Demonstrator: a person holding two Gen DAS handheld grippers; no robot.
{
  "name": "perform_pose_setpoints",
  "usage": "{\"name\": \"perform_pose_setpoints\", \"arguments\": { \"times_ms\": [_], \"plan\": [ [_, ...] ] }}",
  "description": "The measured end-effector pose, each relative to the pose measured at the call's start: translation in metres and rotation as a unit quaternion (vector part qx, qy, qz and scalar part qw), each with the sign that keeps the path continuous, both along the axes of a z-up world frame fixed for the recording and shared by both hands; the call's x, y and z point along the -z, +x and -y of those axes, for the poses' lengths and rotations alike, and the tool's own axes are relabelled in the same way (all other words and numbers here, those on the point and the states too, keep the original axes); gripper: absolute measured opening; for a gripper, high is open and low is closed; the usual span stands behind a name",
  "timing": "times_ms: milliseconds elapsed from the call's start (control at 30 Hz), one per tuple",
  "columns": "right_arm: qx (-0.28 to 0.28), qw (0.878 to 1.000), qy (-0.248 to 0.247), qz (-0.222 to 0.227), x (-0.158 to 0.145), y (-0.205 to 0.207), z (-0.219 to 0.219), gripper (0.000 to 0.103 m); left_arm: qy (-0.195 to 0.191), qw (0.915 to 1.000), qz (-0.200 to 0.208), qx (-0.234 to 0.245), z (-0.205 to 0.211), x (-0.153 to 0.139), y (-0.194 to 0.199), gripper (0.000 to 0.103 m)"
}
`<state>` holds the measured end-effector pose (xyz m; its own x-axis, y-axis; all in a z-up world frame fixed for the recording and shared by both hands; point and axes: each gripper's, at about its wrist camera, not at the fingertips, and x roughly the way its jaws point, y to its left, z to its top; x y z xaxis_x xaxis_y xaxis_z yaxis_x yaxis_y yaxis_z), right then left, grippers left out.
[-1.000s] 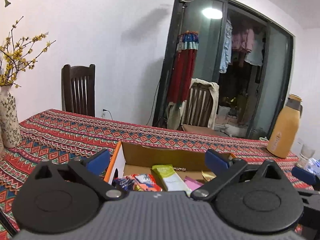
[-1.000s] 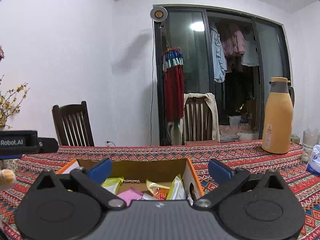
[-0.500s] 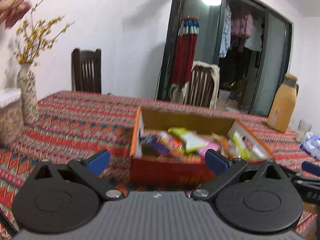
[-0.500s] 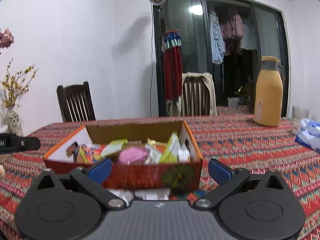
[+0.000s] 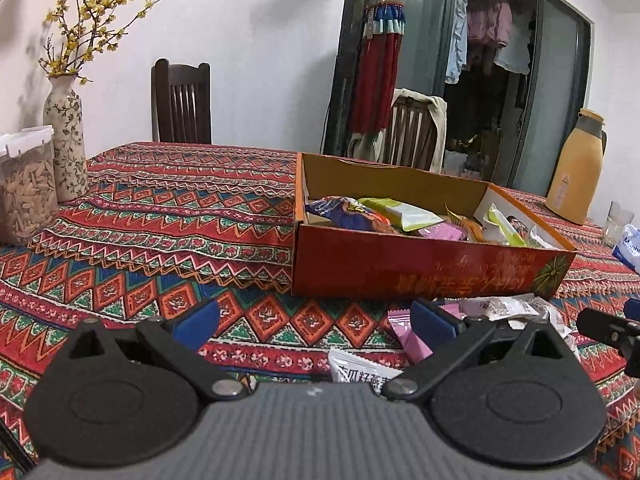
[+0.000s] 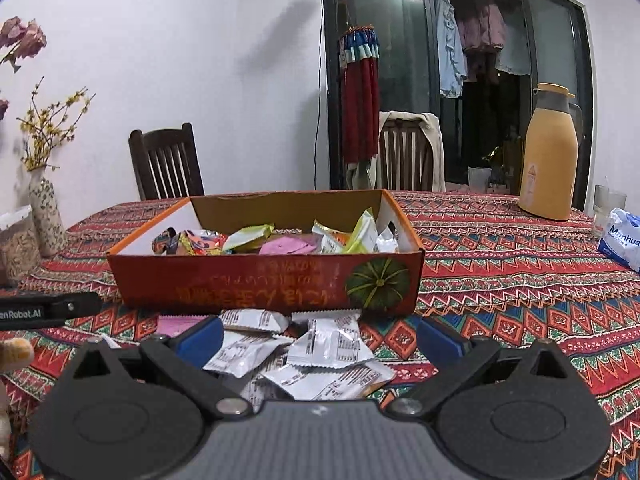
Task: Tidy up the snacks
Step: 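Grasp a white wrapper with the right tool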
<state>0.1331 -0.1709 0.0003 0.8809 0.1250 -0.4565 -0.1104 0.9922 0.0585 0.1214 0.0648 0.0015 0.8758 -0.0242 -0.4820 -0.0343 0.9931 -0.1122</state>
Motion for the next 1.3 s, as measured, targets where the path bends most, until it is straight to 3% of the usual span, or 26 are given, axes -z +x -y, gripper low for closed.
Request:
{"name": "perform_pose_setpoints", "arguments": {
  "times_ms": [500,567,633,867,933,967,1033,1300],
  "plan": [
    [0.029,0.999,-0.015,-0.017,0.007,0.026,0.011,0.102,-0.027,0.9995,-0.016,-0.008,-0.009,0.007,0.007,0.103],
    [0.025,0.999,-0.024,-0.024,0.006,0.036,0.012,0.096,-0.029,0.9994,-0.018,-0.01,-0.009,0.008,0.008,0.103],
    [0.012,0.999,-0.029,-0.038,0.006,0.047,0.012,0.072,-0.031,0.9993,-0.019,-0.011,-0.009,0.008,0.008,0.103],
    [0.0,0.995,0.008,-0.102,0.023,0.086,0.011,0.07,-0.035,0.9991,-0.023,-0.008,-0.011,0.009,0.01,0.103],
    [0.004,0.993,0.014,-0.119,0.031,0.091,0.014,0.049,-0.037,0.9989,-0.027,-0.006,-0.011,0.01,0.011,0.103],
    [0.002,0.992,0.022,-0.126,0.034,0.092,0.016,0.047,-0.038,0.9988,-0.029,-0.005,-0.011,0.01,0.012,0.103],
    [0.003,0.993,0.028,-0.113,0.032,0.086,0.018,0.04,-0.042,0.9986,-0.032,-0.004,-0.012,0.011,0.013,0.103],
    [0.011,0.999,0.035,-0.025,0.02,0.051,0.024,0.039,-0.035,0.9986,-0.038,-0.012,-0.01,0.013,0.016,0.103]
  ]
}}
